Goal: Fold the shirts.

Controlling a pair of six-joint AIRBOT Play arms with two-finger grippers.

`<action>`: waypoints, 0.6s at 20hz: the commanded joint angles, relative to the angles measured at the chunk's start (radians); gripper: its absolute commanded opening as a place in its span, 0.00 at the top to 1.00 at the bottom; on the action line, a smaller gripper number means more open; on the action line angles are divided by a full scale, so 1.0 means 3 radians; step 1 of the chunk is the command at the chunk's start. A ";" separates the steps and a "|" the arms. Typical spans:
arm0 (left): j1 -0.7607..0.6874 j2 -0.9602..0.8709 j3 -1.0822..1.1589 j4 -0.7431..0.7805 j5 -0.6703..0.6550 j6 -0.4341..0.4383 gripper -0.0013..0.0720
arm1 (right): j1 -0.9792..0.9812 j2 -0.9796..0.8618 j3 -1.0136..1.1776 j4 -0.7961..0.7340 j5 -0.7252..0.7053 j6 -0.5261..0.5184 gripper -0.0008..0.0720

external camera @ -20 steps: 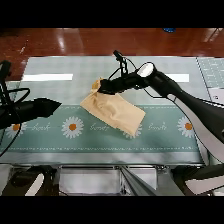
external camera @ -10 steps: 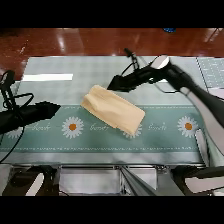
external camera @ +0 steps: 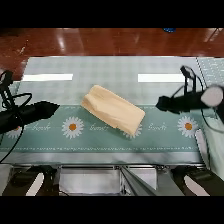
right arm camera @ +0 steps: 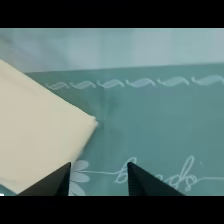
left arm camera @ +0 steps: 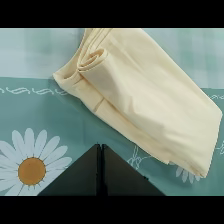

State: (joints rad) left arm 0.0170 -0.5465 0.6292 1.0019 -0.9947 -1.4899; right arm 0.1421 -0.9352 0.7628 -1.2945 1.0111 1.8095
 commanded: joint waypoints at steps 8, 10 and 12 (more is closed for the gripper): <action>0.0004 -0.0149 -0.0003 -0.0011 0.0000 -0.0001 0.95 | 0.0184 -0.0430 -0.1211 0.2050 -0.1227 -0.0781 0.42; 0.0003 -0.0198 -0.0003 -0.0088 -0.0001 0.0000 0.95 | 0.0248 -0.0729 -0.1118 0.2510 -0.1194 -0.1194 0.42; 0.0000 -0.0229 -0.0003 -0.0139 0.0000 0.0000 0.95 | 0.0317 -0.0950 -0.0993 0.2839 -0.1164 -0.1471 0.42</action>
State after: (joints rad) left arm 0.0177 -0.5999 0.6289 0.9833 -0.9943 -1.4906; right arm 0.2092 -1.1210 0.4381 -0.6281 0.6743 1.5249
